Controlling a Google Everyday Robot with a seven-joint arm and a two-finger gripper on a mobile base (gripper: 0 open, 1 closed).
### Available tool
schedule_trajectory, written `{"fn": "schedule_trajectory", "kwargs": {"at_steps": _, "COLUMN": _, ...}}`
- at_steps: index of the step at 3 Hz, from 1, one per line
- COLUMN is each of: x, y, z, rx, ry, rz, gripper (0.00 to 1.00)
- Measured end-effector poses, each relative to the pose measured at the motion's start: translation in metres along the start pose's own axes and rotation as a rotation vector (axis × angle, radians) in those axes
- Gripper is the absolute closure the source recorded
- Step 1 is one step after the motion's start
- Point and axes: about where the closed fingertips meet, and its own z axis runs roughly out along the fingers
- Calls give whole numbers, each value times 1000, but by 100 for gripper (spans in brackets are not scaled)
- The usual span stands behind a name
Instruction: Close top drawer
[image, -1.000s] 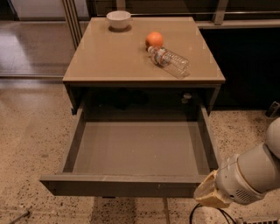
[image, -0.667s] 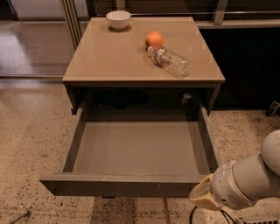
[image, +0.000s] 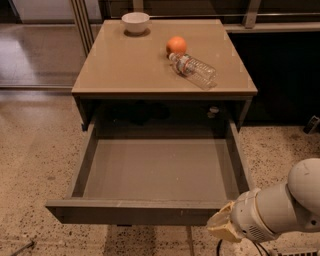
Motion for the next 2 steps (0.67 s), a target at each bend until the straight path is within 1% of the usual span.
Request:
{"fn": "schedule_trajectory", "kwargs": {"at_steps": 1, "x": -16, "y": 10, "z": 34, "rx": 9, "ry": -53, "rz": 5, "gripper": 100}}
{"fn": "schedule_trajectory", "kwargs": {"at_steps": 2, "x": -16, "y": 10, "z": 34, "rx": 9, "ry": -53, "rz": 5, "gripper": 100}}
